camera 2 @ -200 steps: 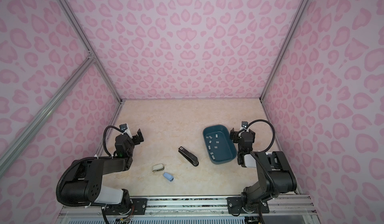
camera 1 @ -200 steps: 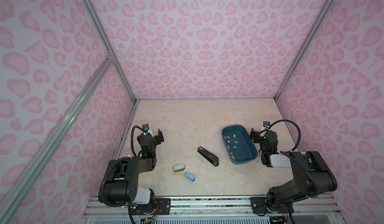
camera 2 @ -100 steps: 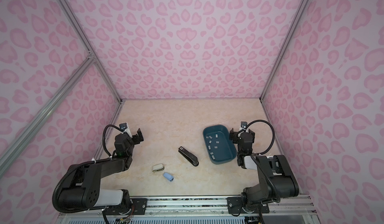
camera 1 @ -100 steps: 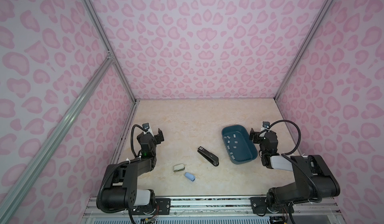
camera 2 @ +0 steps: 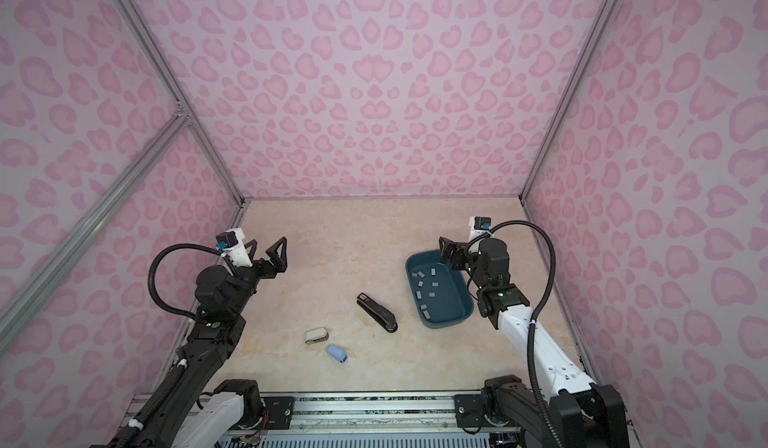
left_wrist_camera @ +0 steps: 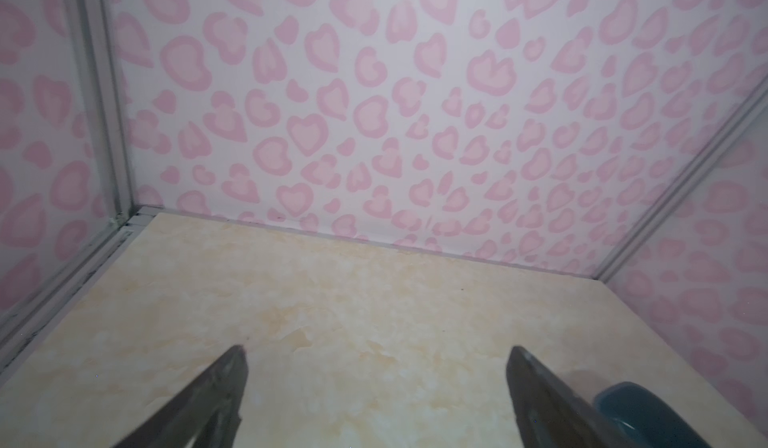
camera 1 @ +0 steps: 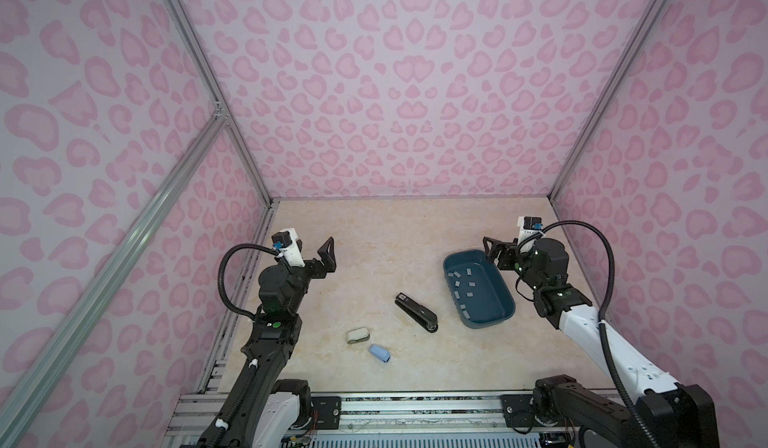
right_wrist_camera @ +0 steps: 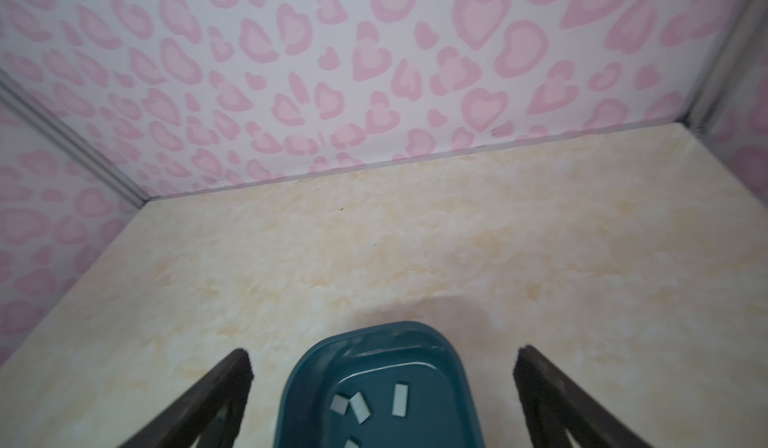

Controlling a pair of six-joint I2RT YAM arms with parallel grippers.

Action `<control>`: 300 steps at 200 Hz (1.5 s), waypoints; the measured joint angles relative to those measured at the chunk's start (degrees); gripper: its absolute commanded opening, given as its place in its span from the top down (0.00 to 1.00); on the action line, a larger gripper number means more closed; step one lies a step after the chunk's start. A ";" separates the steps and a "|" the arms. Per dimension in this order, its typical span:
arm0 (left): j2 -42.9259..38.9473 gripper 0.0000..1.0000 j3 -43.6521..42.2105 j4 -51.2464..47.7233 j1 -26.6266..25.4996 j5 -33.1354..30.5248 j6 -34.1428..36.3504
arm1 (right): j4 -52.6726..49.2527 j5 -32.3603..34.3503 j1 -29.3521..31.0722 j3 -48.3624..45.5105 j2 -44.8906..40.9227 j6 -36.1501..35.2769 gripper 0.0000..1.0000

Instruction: Load the staples into the stapler

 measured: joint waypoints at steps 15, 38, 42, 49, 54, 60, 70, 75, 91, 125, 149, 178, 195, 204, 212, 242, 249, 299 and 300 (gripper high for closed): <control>-2.64 0.02 0.59 -2.54 0.07 5.07 -0.94 | -1.95 -0.83 5.40 0.20 -2.38 0.57 0.00; -11.37 0.02 -3.37 -3.45 -0.20 8.22 -3.13 | -5.49 0.46 11.58 -0.07 -4.42 3.17 0.00; -12.94 0.02 -4.13 -3.48 -0.24 7.78 -3.58 | -6.19 0.79 11.65 -0.17 -4.74 3.65 0.00; -15.85 0.02 -5.60 -3.72 -0.24 5.66 -4.96 | -7.41 1.38 11.45 -0.63 -5.81 4.90 0.00; -17.22 0.02 -6.29 -3.89 -0.20 3.87 -5.88 | -8.15 1.22 11.26 -1.22 -7.04 5.70 0.00; -18.62 0.02 -7.13 -4.52 -0.17 1.33 -7.32 | -8.33 1.27 10.97 -2.29 -8.81 6.43 0.00; -20.31 0.02 -8.44 -6.38 -0.13 -2.60 -9.97 | -8.31 1.20 10.84 -4.35 -12.00 8.20 0.01; -20.81 0.02 -8.96 -7.32 -0.13 -4.17 -11.08 | -8.57 0.98 10.84 -5.53 -13.97 9.20 0.04; -21.44 0.03 -10.27 -9.64 0.02 -5.88 -12.85 | -10.40 0.85 12.11 -7.41 -18.82 11.15 0.25; -17.94 0.03 -8.94 -10.93 -0.46 0.63 -12.04 | -14.93 5.35 24.74 -6.64 -20.94 13.81 0.51; -13.38 0.08 -8.90 -10.71 -4.94 4.28 -8.98 | -16.90 9.49 35.58 -6.64 -14.73 15.65 0.62; -8.63 0.11 -8.90 -10.67 -14.32 3.63 -3.34 | -18.25 16.00 45.33 -6.25 -6.16 16.83 0.70; -6.23 0.11 -8.90 -10.60 -18.53 2.73 0.44 | -18.99 18.56 46.66 -6.27 -1.84 17.66 0.69; -5.66 0.11 -8.92 -10.49 -20.11 1.57 2.05 | -19.12 19.61 46.71 -6.51 -0.22 17.86 0.70; -5.35 0.12 -8.98 -10.12 -21.29 0.46 3.39 | -19.12 20.74 46.84 -6.93 1.31 18.23 0.69; -4.61 0.19 -10.05 -8.20 -23.34 -1.77 7.34 | -19.41 24.22 46.34 -6.93 7.28 19.26 0.71; -4.04 0.20 -10.14 -7.82 -23.52 -2.21 8.13 | -19.80 25.07 45.97 -6.34 8.63 19.41 0.72; 1.42 0.14 -6.27 -9.18 -23.93 1.46 11.26 | -19.76 25.86 38.60 -6.29 15.78 19.52 0.76; 1.51 0.14 -6.27 -9.18 -23.96 1.64 11.34 | -19.78 25.90 38.47 -6.32 15.87 19.50 0.75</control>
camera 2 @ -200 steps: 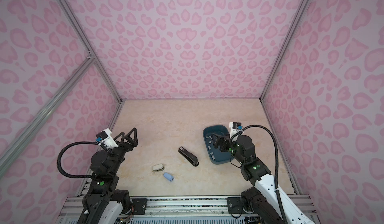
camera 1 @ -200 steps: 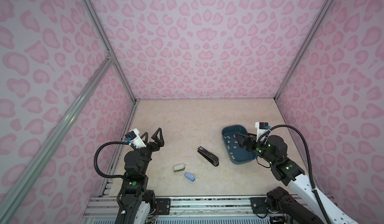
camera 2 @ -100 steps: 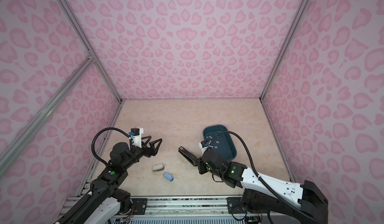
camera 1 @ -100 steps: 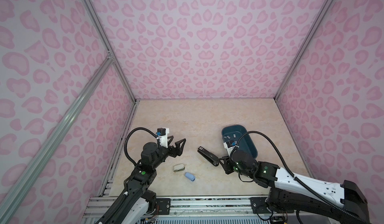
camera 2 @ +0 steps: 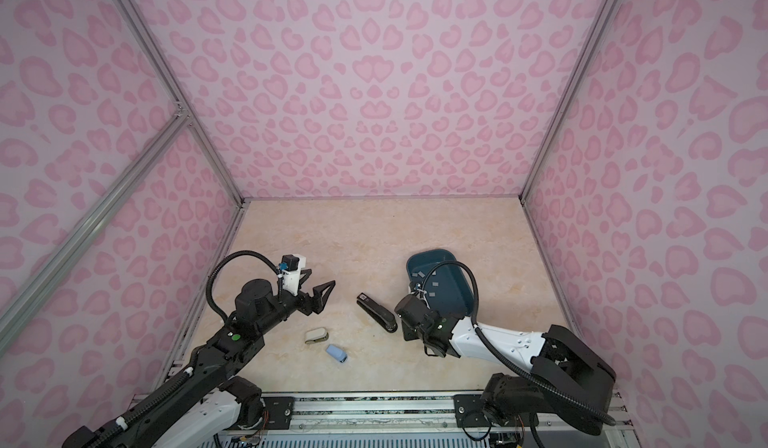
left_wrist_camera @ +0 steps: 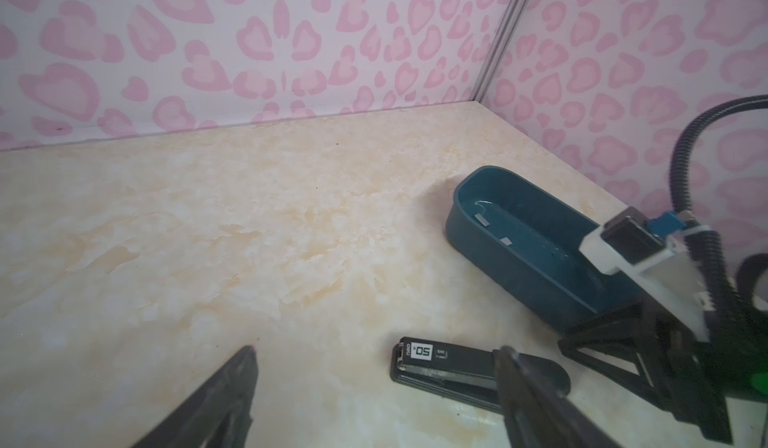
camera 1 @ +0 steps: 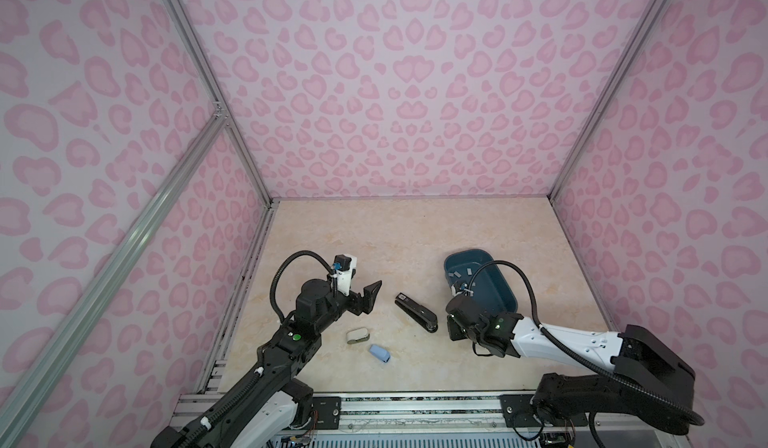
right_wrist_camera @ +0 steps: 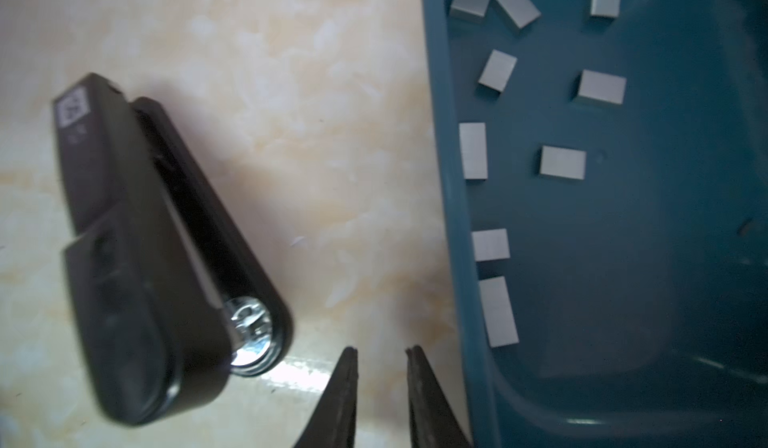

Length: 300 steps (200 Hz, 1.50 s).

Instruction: Load the staples into the stapler

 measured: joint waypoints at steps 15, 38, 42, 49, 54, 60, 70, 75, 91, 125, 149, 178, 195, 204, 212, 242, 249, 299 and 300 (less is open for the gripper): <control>2.34 0.15 0.28 -0.15 -0.85 3.28 1.25 | 0.09 0.02 -0.81 -0.13 0.22 -0.42 0.74; 6.58 0.17 1.68 -0.13 -2.45 4.85 3.08 | 1.99 -0.26 -3.50 -1.60 -0.92 -1.05 0.71; 7.34 0.17 1.88 -0.13 -2.69 4.98 3.30 | 2.32 -0.31 -3.96 -1.97 -1.22 -1.05 0.70; 8.74 0.18 2.25 -0.13 -3.13 5.22 3.74 | 2.78 -0.39 -4.63 -2.69 -1.90 -1.36 0.67; 9.84 0.18 2.60 -0.13 -3.52 5.51 4.17 | 3.06 -0.35 -4.72 -3.15 -2.38 -1.64 0.65; 11.10 0.18 3.04 -0.15 -3.98 5.77 4.68 | 3.58 -0.55 -4.66 -3.87 -3.21 -2.08 0.62; 13.25 0.19 3.87 -0.22 -4.87 6.23 5.46 | 4.74 -0.87 -4.33 -5.07 -4.81 -2.99 0.59; 14.21 0.19 4.33 -0.22 -5.31 6.58 5.86 | 5.38 -0.98 -4.09 -5.70 -5.77 -3.26 0.57; 17.38 0.19 5.81 -0.26 -6.82 8.11 7.39 | 7.28 -1.33 -3.19 -7.48 -8.63 -4.22 0.53; 23.69 0.09 8.28 -0.20 -10.01 11.37 10.67 | 10.25 -2.64 -0.85 -9.27 -12.52 -5.88 0.45; 27.08 0.05 9.40 -0.13 -11.28 13.60 13.20 | 11.37 -3.67 0.92 -9.42 -13.49 -6.14 0.45; 31.04 0.06 11.85 -0.13 -11.61 15.80 17.40 | 11.54 -3.39 3.48 -9.38 -14.60 -6.10 0.42; 33.07 0.07 13.09 -0.15 -11.78 17.79 19.98 | 11.50 -3.15 4.00 -9.42 -15.54 -5.90 0.41; 34.05 0.07 13.88 -0.33 -11.82 18.91 21.24 | 11.58 -2.73 3.98 -9.51 -15.82 -5.86 0.41; 34.86 0.07 14.62 -0.42 -11.82 20.04 22.34 | 11.54 -2.51 3.98 -9.51 -15.91 -5.86 0.41; 37.75 0.08 16.61 -0.55 -11.82 23.93 25.62 | 11.04 -1.36 4.04 -9.05 -15.85 -5.84 0.40; 38.56 0.08 16.96 -0.55 -11.85 24.63 26.21 | 10.97 -0.98 4.04 -8.90 -15.78 -5.81 0.39; 43.78 0.09 18.99 -2.80 -12.50 27.50 30.08 | 12.24 0.61 3.61 -8.74 -13.51 -5.84 0.39; 43.85 0.09 19.04 -2.82 -12.52 27.50 30.10 | 12.22 0.61 3.61 -8.72 -13.42 -5.84 0.39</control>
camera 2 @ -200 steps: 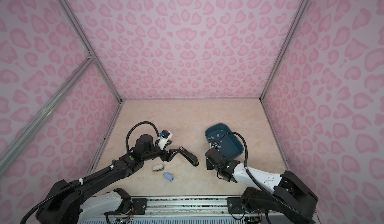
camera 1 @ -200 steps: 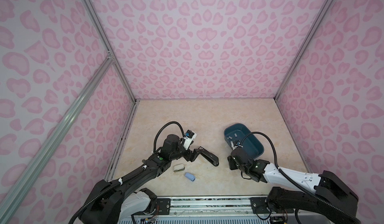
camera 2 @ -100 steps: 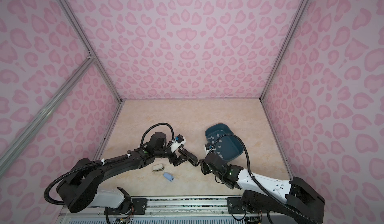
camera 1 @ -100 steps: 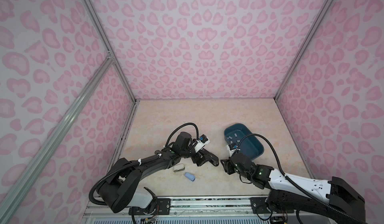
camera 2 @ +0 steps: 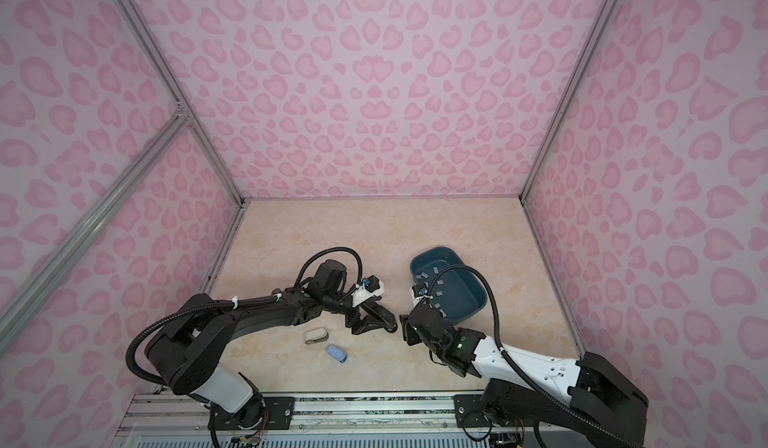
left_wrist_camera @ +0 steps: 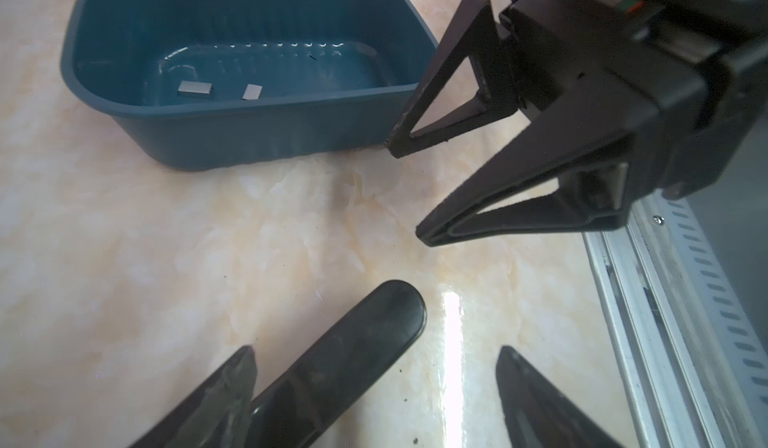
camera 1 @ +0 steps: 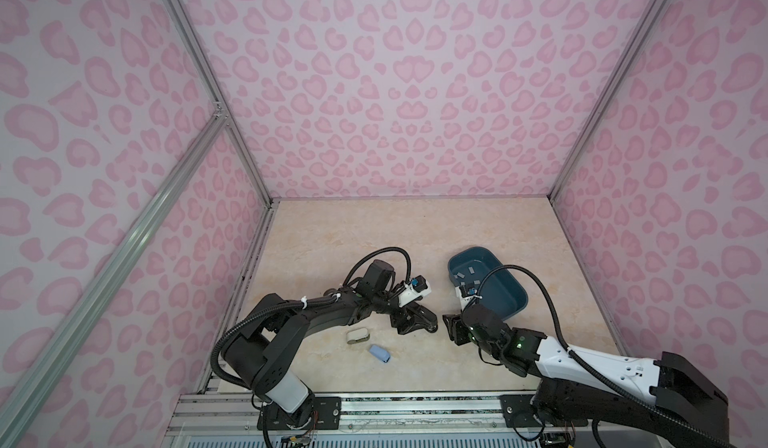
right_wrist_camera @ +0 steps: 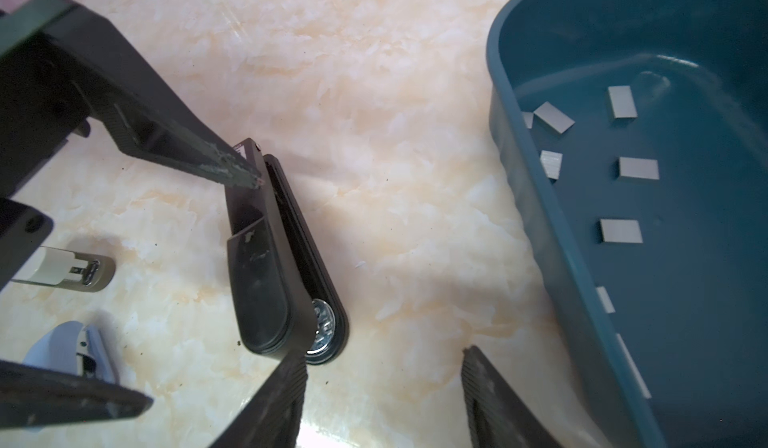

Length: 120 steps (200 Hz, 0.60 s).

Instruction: Load the staples into the stapler

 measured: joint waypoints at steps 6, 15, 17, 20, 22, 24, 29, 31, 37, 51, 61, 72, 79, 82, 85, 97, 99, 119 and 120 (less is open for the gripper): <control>0.52 0.10 0.20 -0.22 -0.07 0.00 0.24 | -0.02 0.00 -0.07 0.31 0.59 -0.02 0.39; 1.38 0.10 0.66 -0.48 -0.15 -0.04 0.66 | 0.00 0.00 -0.26 0.85 1.31 -0.02 0.39; 1.53 0.10 0.79 -0.52 -0.15 -0.04 0.72 | 0.00 -0.02 -0.28 1.03 1.51 -0.02 0.39; 1.90 0.10 1.05 -0.63 -0.20 -0.09 0.81 | 0.02 -0.02 -0.28 1.22 1.77 -0.04 0.39; 2.14 0.10 1.25 -0.70 -0.24 -0.11 0.83 | 0.02 -0.02 -0.28 1.31 1.90 -0.04 0.39; 2.34 0.10 1.42 -0.70 -0.26 -0.17 0.85 | 0.07 -0.02 -0.28 1.44 2.12 -0.04 0.39; 2.99 0.11 2.05 -0.92 -0.44 -0.50 1.16 | 0.20 -0.02 -0.28 1.62 2.51 -0.04 0.39; 3.19 0.11 2.25 -0.96 -0.46 -0.61 1.22 | 0.24 -0.02 -0.28 1.68 2.69 -0.04 0.39; 3.96 0.12 3.08 -1.14 -0.50 -1.01 1.31 | 0.42 -0.02 -0.28 1.79 3.21 -0.04 0.39; 5.66 0.13 4.96 -1.75 -0.81 -1.84 1.81 | 0.42 -0.24 -0.35 1.79 4.33 -0.04 0.40; 6.38 0.14 5.73 -2.08 -0.81 -2.27 2.21 | 0.37 -0.28 -0.37 1.90 4.96 -0.04 0.41; 6.71 0.19 5.95 -2.21 -0.85 -2.78 2.64 | 0.42 -0.42 -0.37 2.14 5.42 -0.07 0.40; 6.71 0.22 5.92 -2.49 -0.90 -3.06 2.73 | 0.44 -0.42 -0.37 2.23 5.53 -0.04 0.41; 6.71 0.24 5.92 -2.62 -0.90 -3.19 2.75 | 0.48 -0.44 -0.37 2.23 5.55 -0.07 0.40; 6.73 0.26 5.92 -2.73 -0.92 -3.30 2.75 | 0.48 -0.44 -0.37 2.23 5.57 -0.04 0.40; 6.88 0.38 5.92 -2.82 -1.09 -3.69 2.97 | 0.48 -0.44 -0.37 2.23 5.60 -0.04 0.40; 6.97 0.39 5.92 -2.75 -1.11 -3.67 3.13 | 0.48 -0.44 -0.37 2.23 5.60 -0.04 0.40; 7.78 0.50 6.23 -2.14 -1.16 -4.76 3.13 | 0.61 -0.46 -0.44 2.23 5.60 -0.07 0.40; 7.87 0.50 6.27 -2.14 -1.14 -4.94 3.15 | 0.63 -0.46 -0.44 2.23 5.60 -0.07 0.40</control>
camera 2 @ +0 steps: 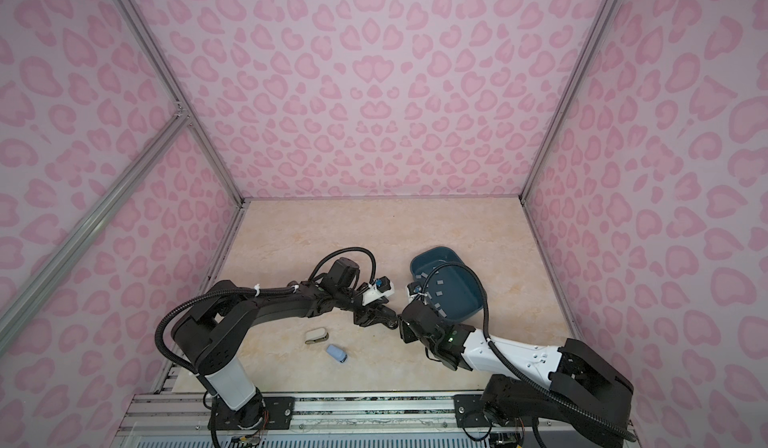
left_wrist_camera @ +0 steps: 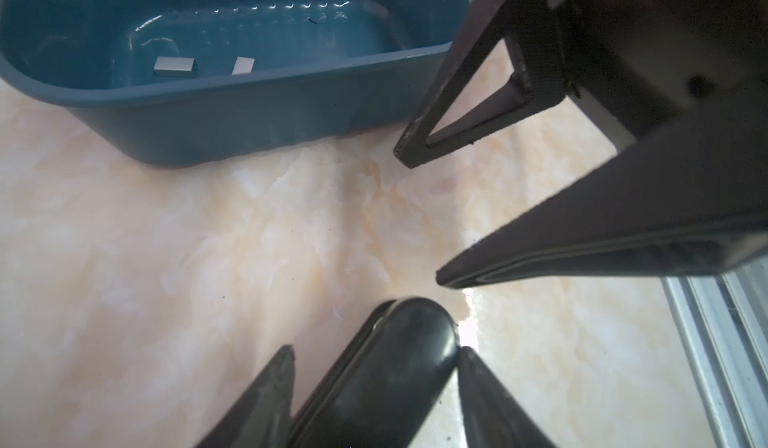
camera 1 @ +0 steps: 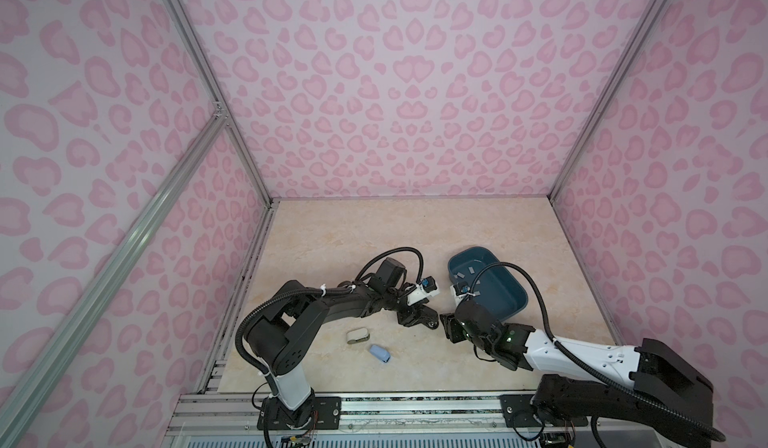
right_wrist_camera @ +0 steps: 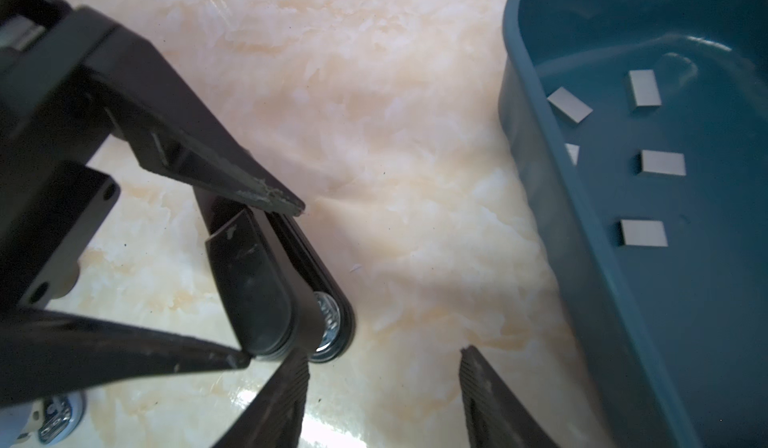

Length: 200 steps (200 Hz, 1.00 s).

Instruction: Load the staples into the stapler

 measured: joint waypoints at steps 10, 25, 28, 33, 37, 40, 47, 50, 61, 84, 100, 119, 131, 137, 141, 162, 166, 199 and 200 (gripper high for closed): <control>0.57 0.53 0.15 -0.22 0.02 -1.14 -0.59 | 0.07 -0.04 -0.11 -0.04 0.00 0.00 0.40; 1.09 0.57 0.20 -1.29 0.07 -1.68 -1.03 | 0.20 -0.17 -0.22 -0.24 -0.02 0.02 0.40; 1.09 0.57 0.20 -1.33 0.04 -1.77 -1.16 | 0.20 -0.15 -0.22 -0.28 -0.04 0.02 0.40; 1.09 0.57 0.22 -1.42 0.00 -1.90 -1.40 | 0.20 -0.17 -0.22 -0.35 -0.09 0.02 0.40; 1.09 0.57 0.24 -1.46 -0.04 -1.97 -1.51 | 0.17 -0.15 -0.22 -0.39 -0.15 0.02 0.40; 1.09 0.57 0.26 -1.49 -0.04 -1.97 -1.51 | 0.20 -0.15 -0.24 -0.42 -0.20 0.02 0.40; 1.09 0.56 0.31 -1.51 -0.04 -2.01 -1.55 | 0.22 -0.15 -0.39 -0.52 -0.39 0.02 0.40; 1.09 0.55 0.31 -1.51 -0.11 -2.05 -1.60 | 0.26 -0.15 -0.46 -0.57 -0.46 0.02 0.40; 1.07 0.53 0.31 -1.53 -0.13 -2.16 -1.95 | 0.39 -0.17 -0.90 -0.85 -0.72 0.02 0.40; 1.07 0.49 0.70 -2.10 -0.15 -2.14 -2.93 | 0.59 -0.24 -2.01 -1.36 -1.11 0.07 0.40; 1.07 0.48 1.36 -2.54 -0.15 -2.12 -2.95 | 1.29 -1.01 -3.02 -1.77 -1.20 0.20 0.41; 1.09 0.50 2.05 -3.04 -0.22 -2.05 -2.97 | 1.73 -1.70 -3.82 -2.10 -1.22 0.24 0.40; 1.09 0.50 2.62 -3.74 -0.26 -1.92 -2.99 | 1.97 -2.12 -4.22 -2.16 -1.38 0.48 0.41; 1.09 0.48 2.91 -4.02 -0.26 -1.90 -2.99 | 1.99 -2.34 -4.35 -2.16 -1.49 0.46 0.41; 1.09 0.47 3.15 -4.22 -0.26 -1.84 -2.97 | 2.03 -2.34 -4.37 -2.19 -1.57 0.48 0.41; 1.22 0.45 3.91 -4.52 -0.37 -1.75 -2.97 | 2.29 -2.73 -4.72 -2.49 -2.25 0.50 0.40; 1.29 0.44 3.96 -4.55 -0.39 -1.75 -2.99 | 2.34 -2.75 -4.72 -2.60 -2.40 0.61 0.40; 2.05 0.43 4.50 -5.99 -0.87 -2.40 -2.93 | 2.40 -3.82 -5.18 -3.17 -2.80 1.07 0.40; 2.08 0.43 4.50 -6.01 -0.90 -2.43 -2.91 | 2.43 -3.82 -5.18 -3.17 -2.80 1.07 0.40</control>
